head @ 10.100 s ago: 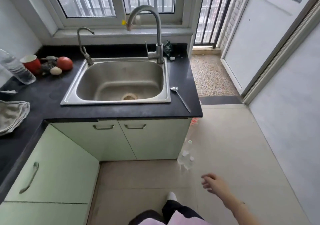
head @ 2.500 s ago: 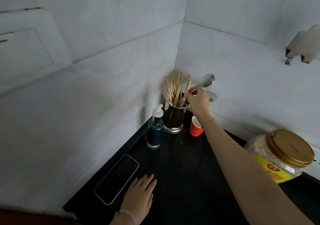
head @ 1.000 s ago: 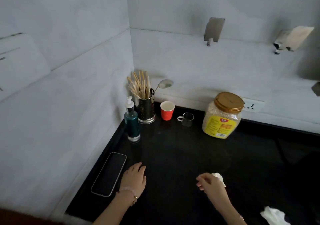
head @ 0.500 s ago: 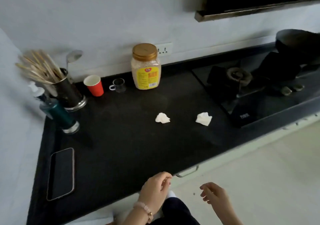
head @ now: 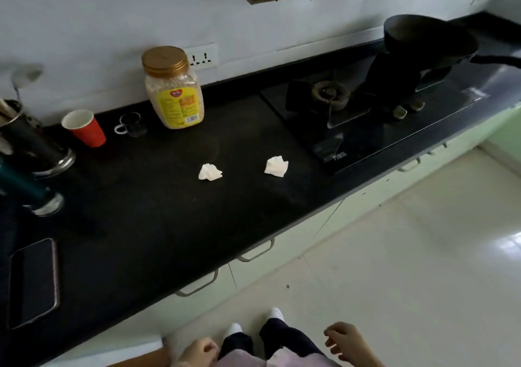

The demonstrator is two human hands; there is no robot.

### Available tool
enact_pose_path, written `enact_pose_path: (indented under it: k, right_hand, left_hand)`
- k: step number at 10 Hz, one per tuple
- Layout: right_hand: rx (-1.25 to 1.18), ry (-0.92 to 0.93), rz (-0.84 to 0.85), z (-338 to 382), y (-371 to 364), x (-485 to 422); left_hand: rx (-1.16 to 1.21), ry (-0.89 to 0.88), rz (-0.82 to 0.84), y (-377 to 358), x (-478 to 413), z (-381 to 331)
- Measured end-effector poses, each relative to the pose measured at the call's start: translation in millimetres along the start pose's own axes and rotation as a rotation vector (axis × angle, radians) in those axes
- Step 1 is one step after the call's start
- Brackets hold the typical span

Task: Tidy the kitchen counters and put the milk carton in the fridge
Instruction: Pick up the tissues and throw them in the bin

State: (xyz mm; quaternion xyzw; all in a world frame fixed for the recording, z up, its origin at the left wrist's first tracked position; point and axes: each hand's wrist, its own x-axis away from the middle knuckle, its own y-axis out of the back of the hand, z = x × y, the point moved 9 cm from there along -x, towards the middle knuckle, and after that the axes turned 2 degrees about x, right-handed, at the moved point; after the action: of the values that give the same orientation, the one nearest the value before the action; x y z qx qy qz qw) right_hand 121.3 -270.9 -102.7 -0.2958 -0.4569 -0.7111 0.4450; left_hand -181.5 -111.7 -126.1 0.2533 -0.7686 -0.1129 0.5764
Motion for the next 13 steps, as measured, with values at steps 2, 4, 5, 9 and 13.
enact_pose_path:
  k: [2,4,5,9,13]
  right_hand:
    - [0.064,0.488,-0.047,186,44,-4]
    - [0.21,0.822,-0.222,349,72,4]
    - [0.429,0.905,-0.272,386,64,-14]
    - [0.622,0.955,-0.387,395,48,-47]
    - [-0.208,0.688,-0.375,324,129,-16]
  left_hand:
    - [0.172,-0.098,-0.075,28,8,-23]
    - [0.291,-0.576,-0.441,173,50,-163]
    - [0.097,-0.581,-0.698,241,32,-197]
    - [-0.225,-0.33,-0.654,283,-59,-213]
    - [0.556,-0.623,-0.579,261,22,-233]
